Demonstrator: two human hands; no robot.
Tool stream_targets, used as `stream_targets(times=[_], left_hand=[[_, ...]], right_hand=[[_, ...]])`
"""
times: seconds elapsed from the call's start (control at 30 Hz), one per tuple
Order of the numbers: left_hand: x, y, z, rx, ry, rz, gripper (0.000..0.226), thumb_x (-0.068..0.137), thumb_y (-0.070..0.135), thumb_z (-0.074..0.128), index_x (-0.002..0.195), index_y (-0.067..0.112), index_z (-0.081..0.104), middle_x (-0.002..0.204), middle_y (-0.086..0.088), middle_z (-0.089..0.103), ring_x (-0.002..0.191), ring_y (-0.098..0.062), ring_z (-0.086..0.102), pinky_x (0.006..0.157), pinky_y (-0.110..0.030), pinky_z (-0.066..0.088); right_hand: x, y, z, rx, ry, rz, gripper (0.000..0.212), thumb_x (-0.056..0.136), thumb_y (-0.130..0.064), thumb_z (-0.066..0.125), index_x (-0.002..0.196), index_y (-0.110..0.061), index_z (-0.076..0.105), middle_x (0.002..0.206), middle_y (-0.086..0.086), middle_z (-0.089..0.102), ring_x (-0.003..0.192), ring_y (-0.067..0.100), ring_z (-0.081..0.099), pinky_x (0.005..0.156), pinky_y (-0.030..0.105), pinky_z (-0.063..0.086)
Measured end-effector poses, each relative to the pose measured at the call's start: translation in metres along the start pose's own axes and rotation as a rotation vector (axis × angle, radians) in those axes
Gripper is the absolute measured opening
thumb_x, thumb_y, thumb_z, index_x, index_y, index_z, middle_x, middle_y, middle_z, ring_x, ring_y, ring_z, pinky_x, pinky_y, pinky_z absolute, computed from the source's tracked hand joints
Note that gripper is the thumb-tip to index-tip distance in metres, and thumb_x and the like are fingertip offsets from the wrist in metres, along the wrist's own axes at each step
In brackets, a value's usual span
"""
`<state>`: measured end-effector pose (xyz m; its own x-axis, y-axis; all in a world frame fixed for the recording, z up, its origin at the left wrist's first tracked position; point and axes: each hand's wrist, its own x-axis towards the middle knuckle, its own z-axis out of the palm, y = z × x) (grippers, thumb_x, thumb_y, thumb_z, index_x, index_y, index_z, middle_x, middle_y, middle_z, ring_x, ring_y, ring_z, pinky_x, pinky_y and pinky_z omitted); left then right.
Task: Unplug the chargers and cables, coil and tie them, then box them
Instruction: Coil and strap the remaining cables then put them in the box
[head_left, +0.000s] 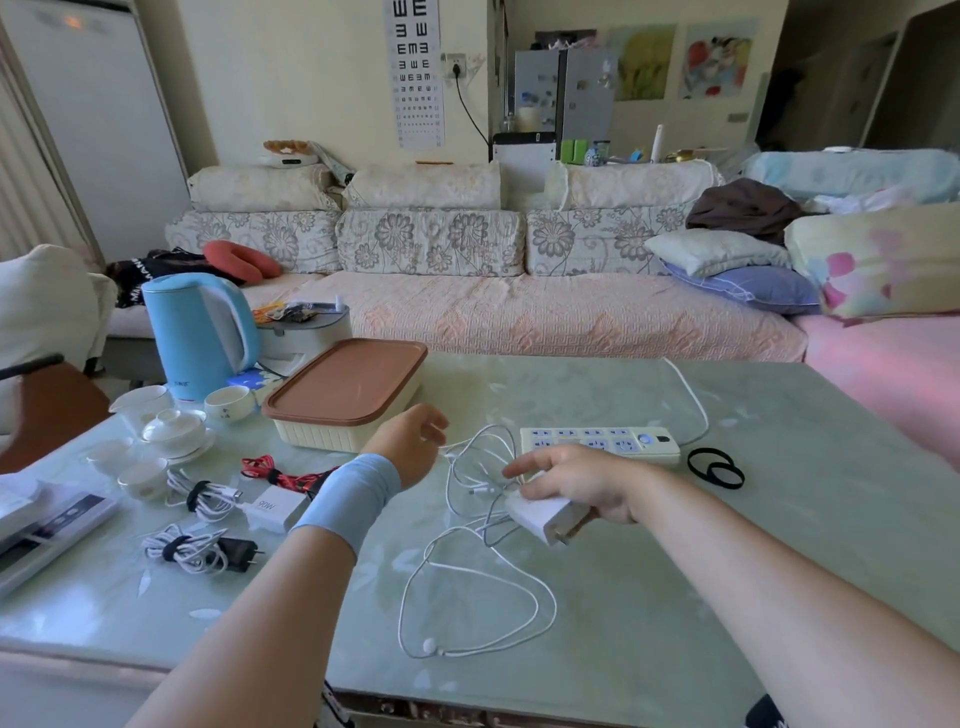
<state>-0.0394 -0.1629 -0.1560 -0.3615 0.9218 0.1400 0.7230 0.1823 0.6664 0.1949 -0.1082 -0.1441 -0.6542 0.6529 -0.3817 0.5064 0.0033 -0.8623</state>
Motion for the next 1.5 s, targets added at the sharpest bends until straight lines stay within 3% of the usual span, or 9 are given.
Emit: stream_targets(times=[0.23,0.4,0.6,0.73,0.83,1.07,1.23,1.4,1.5], left_hand=[[0.029,-0.038,0.019,0.476,-0.095,-0.040,0.064,0.084,0.000,0.040,0.141,0.029,0.042,0.143,-0.001,0.047,0.131,-0.022,0.042,0.106,-0.038,0.040],[0.044,-0.057,0.026,0.766,-0.323,-0.021,0.072,0.091,0.003,0.041,0.154,0.025,0.015,0.161,0.004,0.012,0.149,-0.018,0.005,0.120,-0.042,0.011],[0.059,-0.059,0.030,1.007,-0.179,0.091,0.037,0.090,0.018,0.051,0.121,0.035,0.060,0.121,0.009,0.062,0.121,-0.018,0.046,0.107,-0.035,0.025],[0.059,-0.055,0.021,0.676,-0.229,-0.096,0.026,0.092,0.016,0.050,0.104,0.022,0.072,0.106,-0.004,0.069,0.090,-0.026,0.062,0.077,-0.029,0.047],[0.052,-0.046,0.006,0.443,-0.111,-0.152,0.027,0.094,0.016,0.048,0.109,0.016,0.071,0.110,-0.006,0.066,0.092,-0.027,0.060,0.075,-0.028,0.047],[0.018,-0.009,-0.024,-0.434,0.114,-0.290,0.019,0.091,0.015,0.057,0.080,0.019,0.072,0.084,-0.005,0.065,0.076,-0.023,0.056,0.071,-0.032,0.050],[-0.008,0.022,-0.031,-1.049,-0.011,-0.301,0.014,0.092,0.009,0.059,0.082,0.012,0.068,0.076,-0.006,0.055,0.059,-0.020,0.052,0.053,-0.027,0.053],[-0.019,0.064,-0.014,-0.978,-0.179,-0.154,0.008,0.090,0.012,0.063,0.083,0.011,0.062,0.071,-0.004,0.056,0.058,-0.016,0.052,0.061,-0.030,0.049],[-0.029,0.087,0.005,-0.691,-0.363,-0.024,0.009,0.084,0.016,0.072,0.086,0.008,0.067,0.077,-0.006,0.065,0.068,-0.016,0.061,0.070,-0.033,0.058]], right_hand=[[0.022,-0.016,0.026,-0.377,0.024,-0.041,0.033,0.087,-0.007,0.059,0.113,-0.024,0.070,0.084,-0.007,0.061,0.068,0.010,0.053,0.055,0.022,0.041],[0.040,-0.022,0.038,-0.459,0.006,-0.053,0.034,0.086,-0.006,0.055,0.111,-0.021,0.071,0.083,-0.015,0.059,0.081,0.009,0.056,0.063,0.021,0.042],[0.047,-0.015,0.036,-0.501,-0.060,0.022,0.038,0.079,-0.022,0.064,0.115,-0.031,0.062,0.098,-0.010,0.054,0.086,0.008,0.056,0.070,0.027,0.047],[0.047,-0.018,0.034,-0.403,-0.015,-0.006,0.035,0.079,-0.014,0.054,0.110,-0.026,0.063,0.089,-0.005,0.057,0.072,0.010,0.052,0.059,0.024,0.041],[0.044,-0.016,0.038,-0.343,0.031,-0.048,0.045,0.067,-0.018,0.048,0.108,-0.025,0.066,0.088,-0.002,0.056,0.071,0.014,0.051,0.059,0.024,0.041],[0.044,-0.004,0.067,-0.290,0.038,-0.145,0.036,0.080,-0.005,0.070,0.112,-0.022,0.063,0.101,0.000,0.058,0.078,0.014,0.057,0.058,0.020,0.047],[0.042,-0.011,0.059,-0.266,0.239,-0.222,0.016,0.087,-0.014,0.063,0.099,-0.023,0.068,0.087,-0.007,0.064,0.073,0.011,0.058,0.066,0.025,0.048],[0.016,-0.036,0.022,0.515,0.220,-0.187,0.031,0.099,-0.017,0.038,0.102,-0.011,0.069,0.077,0.003,0.070,0.063,0.018,0.062,0.060,0.030,0.046],[0.001,-0.036,0.003,0.595,0.158,-0.206,0.032,0.101,-0.035,0.045,0.097,-0.016,0.070,0.076,0.002,0.070,0.064,0.019,0.062,0.066,0.032,0.047]])
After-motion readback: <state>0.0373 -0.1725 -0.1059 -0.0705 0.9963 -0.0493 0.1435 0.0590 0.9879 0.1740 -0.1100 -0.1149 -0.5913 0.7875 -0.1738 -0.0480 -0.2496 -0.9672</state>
